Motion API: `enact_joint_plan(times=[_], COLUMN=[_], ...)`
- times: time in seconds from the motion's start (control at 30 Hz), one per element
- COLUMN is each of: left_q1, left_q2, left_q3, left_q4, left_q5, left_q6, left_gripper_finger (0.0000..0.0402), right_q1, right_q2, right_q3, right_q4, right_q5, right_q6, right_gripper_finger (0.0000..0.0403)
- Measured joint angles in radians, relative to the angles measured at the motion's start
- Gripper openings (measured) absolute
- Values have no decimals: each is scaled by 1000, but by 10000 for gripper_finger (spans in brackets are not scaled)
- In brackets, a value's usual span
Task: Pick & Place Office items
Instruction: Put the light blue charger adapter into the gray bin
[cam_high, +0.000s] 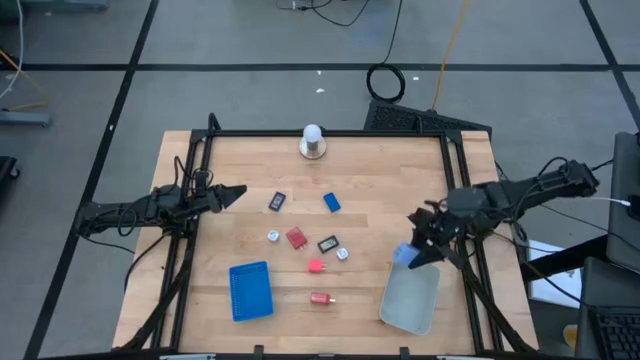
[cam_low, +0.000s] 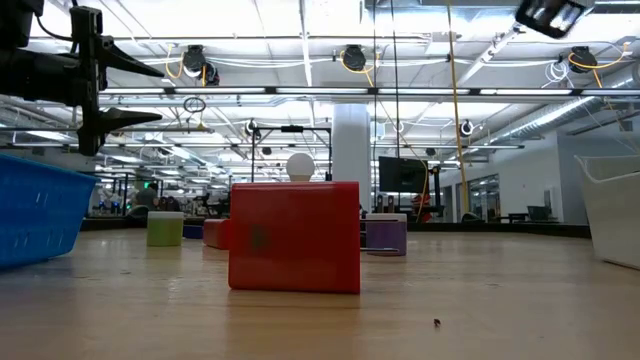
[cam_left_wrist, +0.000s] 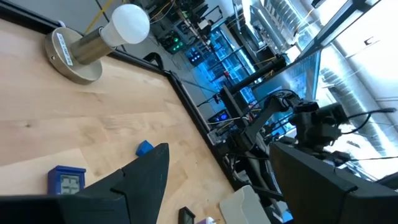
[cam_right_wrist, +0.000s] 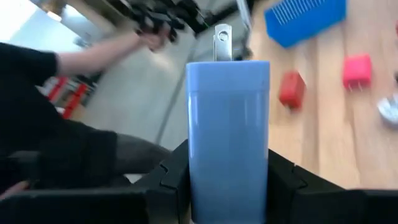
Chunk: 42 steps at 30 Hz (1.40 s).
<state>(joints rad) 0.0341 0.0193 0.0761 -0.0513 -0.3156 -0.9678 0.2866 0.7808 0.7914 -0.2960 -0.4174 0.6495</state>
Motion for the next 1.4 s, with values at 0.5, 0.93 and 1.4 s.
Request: enact_joint_plan(times=[0.5,0.93,1.4], left_q1=[0,0,0], left_q2=[0,0,0], left_q3=[0,0,0], left_q4=[-3,-6,-11], left_q5=[-9,-9,-9], left_q6=[50,49,49], left_gripper_finger=[278,278,278], right_q1=[193,215,215], right_q2=[163,314,313], right_q3=[0,-111,-202], right_q4=[-215,-226,-134], right_q5=[154,209,205], right_q6=[76,196,274], right_gripper_finger=[112,112,137])
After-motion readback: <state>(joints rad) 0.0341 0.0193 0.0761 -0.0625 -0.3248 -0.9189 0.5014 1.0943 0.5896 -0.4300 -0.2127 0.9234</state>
